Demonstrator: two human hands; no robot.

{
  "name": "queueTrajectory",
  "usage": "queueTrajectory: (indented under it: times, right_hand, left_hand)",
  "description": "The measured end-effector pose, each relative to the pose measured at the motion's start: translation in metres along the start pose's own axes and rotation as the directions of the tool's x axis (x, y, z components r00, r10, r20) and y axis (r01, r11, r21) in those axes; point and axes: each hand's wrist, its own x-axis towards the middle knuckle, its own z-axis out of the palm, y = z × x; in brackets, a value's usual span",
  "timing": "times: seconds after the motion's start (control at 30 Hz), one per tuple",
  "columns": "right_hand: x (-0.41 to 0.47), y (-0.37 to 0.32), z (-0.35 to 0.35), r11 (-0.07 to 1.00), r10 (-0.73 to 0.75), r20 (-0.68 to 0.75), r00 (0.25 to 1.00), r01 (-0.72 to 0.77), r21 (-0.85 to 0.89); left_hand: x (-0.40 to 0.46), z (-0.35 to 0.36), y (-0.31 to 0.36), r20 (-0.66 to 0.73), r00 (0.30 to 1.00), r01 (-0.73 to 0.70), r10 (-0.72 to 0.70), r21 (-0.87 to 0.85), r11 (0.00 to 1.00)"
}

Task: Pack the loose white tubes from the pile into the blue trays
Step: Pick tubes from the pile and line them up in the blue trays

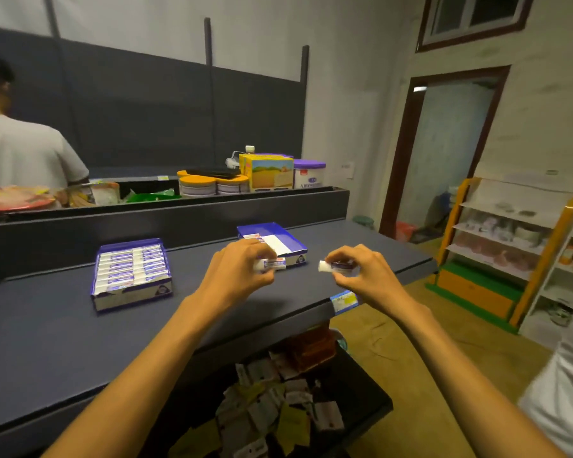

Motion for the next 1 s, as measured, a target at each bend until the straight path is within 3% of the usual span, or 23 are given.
queueTrajectory:
  times: [0.3,0.67,0.87,1.0]
  right_hand:
    - [0.076,0.053,0.018,0.983,-0.132,0.080,0.988,0.120,0.141]
    - [0.165,0.055,0.072,0.953,-0.237,0.233,0.943,0.179,0.245]
    - [0.202,0.041,0.094,0.946,-0.305,0.460,0.834,0.209,0.249]
    - [0.213,0.032,0.108,0.920,-0.385,0.531,0.755,0.270,0.284]
  left_hand:
    - [0.034,0.026,-0.012,-0.031,0.990,0.142,-0.140,0.093,0.985]
    - [0.079,0.039,-0.056,-0.084,0.976,0.212,-0.203,0.111,0.971]
    - [0.088,0.036,-0.066,-0.133,0.970,0.215,-0.202,0.091,0.972]
    - [0.085,0.033,-0.076,-0.158,0.960,0.249,-0.232,0.101,0.963]
